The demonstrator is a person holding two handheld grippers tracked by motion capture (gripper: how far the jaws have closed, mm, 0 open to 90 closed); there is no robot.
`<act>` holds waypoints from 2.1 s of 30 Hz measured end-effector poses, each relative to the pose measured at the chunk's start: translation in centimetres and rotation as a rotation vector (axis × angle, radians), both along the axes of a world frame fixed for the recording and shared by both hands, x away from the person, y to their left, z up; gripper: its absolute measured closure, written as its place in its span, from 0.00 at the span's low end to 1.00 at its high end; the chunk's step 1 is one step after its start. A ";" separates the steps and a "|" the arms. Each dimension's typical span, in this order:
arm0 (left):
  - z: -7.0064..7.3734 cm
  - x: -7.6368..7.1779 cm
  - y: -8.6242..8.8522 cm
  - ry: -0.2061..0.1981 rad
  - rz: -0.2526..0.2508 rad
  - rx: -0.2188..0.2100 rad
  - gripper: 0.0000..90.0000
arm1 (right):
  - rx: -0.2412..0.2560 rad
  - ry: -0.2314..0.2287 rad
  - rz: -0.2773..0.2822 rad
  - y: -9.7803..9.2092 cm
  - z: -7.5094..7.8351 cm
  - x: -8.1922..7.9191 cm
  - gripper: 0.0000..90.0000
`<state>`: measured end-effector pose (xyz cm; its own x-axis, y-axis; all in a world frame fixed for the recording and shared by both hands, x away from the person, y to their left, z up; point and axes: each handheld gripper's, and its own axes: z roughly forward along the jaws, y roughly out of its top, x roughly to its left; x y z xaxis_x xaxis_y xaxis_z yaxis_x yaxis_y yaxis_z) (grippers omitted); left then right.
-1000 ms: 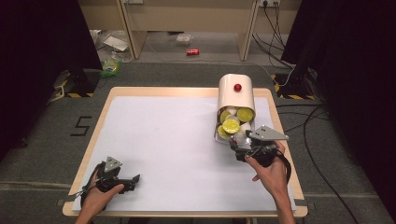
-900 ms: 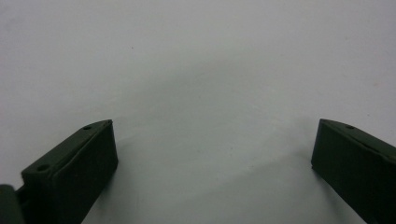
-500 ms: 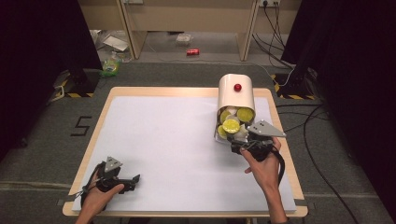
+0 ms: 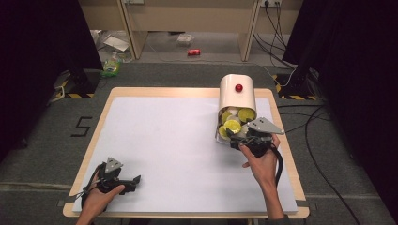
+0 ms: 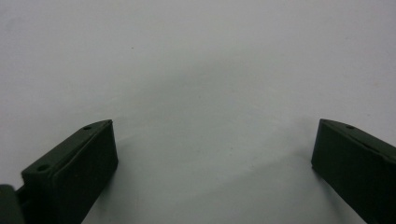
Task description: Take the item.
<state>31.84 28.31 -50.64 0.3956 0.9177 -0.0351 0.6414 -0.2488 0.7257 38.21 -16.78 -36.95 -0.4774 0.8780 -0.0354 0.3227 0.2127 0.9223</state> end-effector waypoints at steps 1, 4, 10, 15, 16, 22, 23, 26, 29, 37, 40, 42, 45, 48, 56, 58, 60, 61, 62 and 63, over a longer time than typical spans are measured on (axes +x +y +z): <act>0.0 0.0 0.0 0.000 0.000 0.000 0.00 | 0.001 0.001 0.000 0.0 0.0 0.0 0.23; 0.0 0.0 0.0 0.000 0.000 0.000 0.00 | 0.004 -0.003 0.001 0.0 0.0 0.2 0.23; 0.0 0.0 0.0 -0.001 0.000 0.000 0.00 | -0.003 0.000 0.007 0.4 -0.2 0.6 0.23; 0.0 0.0 0.0 -0.001 0.001 0.001 0.00 | -0.023 0.000 0.009 0.9 -0.5 0.8 0.23; 0.0 0.0 0.0 -0.001 0.000 0.000 0.00 | -0.026 0.003 0.002 0.9 -0.5 0.8 0.23; 0.0 0.0 0.0 -0.001 0.000 -0.001 0.00 | -0.031 0.022 -0.013 1.0 -0.9 1.3 0.26; 0.0 0.0 0.0 0.000 -0.001 -0.001 0.00 | -0.034 0.026 -0.013 1.1 -0.9 1.3 0.27; 0.0 0.0 0.0 0.000 0.000 -0.001 0.00 | -0.032 0.031 -0.003 1.0 -1.0 1.4 0.28; 0.0 0.0 0.0 -0.001 0.000 -0.001 0.00 | -0.023 0.033 0.001 1.0 -1.0 1.5 0.31; 0.0 0.0 0.0 0.000 0.000 -0.001 0.00 | -0.024 0.053 0.018 1.1 -1.3 1.7 0.38; 0.0 0.0 0.0 0.000 0.000 -0.002 0.00 | -0.028 0.055 0.034 1.2 -1.3 1.6 0.42; 0.0 0.0 0.0 0.000 0.000 -0.002 0.00 | -0.034 0.048 0.037 1.2 -1.3 1.6 0.42; 0.0 0.0 0.0 0.001 -0.001 -0.002 0.00 | -0.040 0.034 0.033 1.1 -1.1 1.4 0.42; 0.0 0.0 0.0 0.001 -0.001 -0.003 0.00 | -0.021 0.014 0.028 0.7 -0.6 1.1 0.42; 0.0 0.0 0.1 0.001 -0.001 -0.005 0.00 | 0.023 -0.007 0.035 -0.2 0.7 0.3 0.42; 0.0 0.0 0.1 0.001 -0.001 -0.005 0.00 | 0.030 -0.012 0.037 -0.2 1.2 0.0 0.42; 0.0 0.0 0.1 0.001 -0.001 -0.004 0.00 | 0.028 -0.017 0.039 -0.3 1.3 -0.1 0.42; 0.0 0.0 0.1 0.001 -0.001 -0.003 0.00 | 0.030 -0.019 0.041 -0.3 1.5 -0.3 0.42; 0.0 0.0 0.0 0.001 -0.001 -0.004 0.00 | 0.033 -0.024 0.045 -0.3 1.6 -0.4 0.42; 0.0 0.0 0.0 0.001 -0.001 -0.004 0.00 | 0.033 -0.023 0.047 -0.4 1.7 -0.5 0.42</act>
